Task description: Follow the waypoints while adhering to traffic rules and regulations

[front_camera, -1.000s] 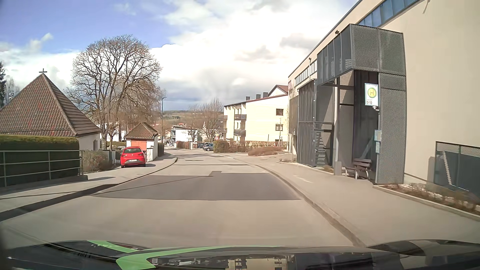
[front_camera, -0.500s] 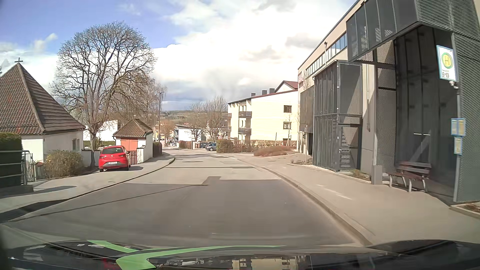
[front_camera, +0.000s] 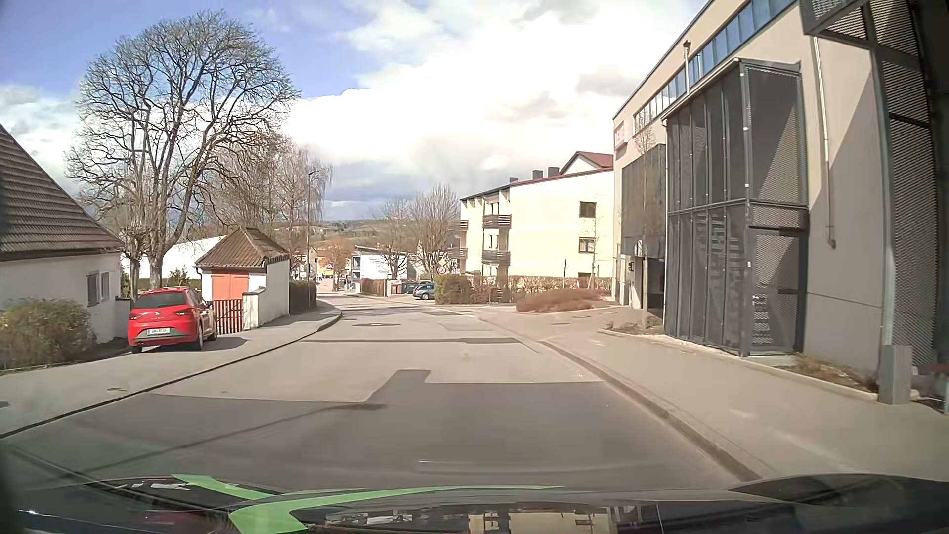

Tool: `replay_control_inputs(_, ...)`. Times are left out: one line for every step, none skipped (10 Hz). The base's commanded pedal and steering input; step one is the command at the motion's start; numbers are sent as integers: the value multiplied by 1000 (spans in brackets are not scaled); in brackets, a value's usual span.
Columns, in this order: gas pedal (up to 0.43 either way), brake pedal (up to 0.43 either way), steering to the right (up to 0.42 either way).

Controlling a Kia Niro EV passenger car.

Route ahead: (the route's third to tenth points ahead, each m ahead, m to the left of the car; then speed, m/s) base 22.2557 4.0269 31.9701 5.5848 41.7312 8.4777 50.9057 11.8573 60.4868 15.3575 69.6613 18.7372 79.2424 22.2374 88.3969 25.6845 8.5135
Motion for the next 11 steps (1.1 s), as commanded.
replay_control_inputs(0, 0, -20)
replay_control_inputs(0, 0, -20)
replay_control_inputs(0, 0, -20)
replay_control_inputs(0, 0, -20)
replay_control_inputs(0, 0, -20)
replay_control_inputs(0, 0, -20)
replay_control_inputs(0, 0, -21)
replay_control_inputs(0, 0, -21)
replay_control_inputs(0, 0, -23)
replay_control_inputs(0, 0, -24)
replay_control_inputs(0, 0, -26)
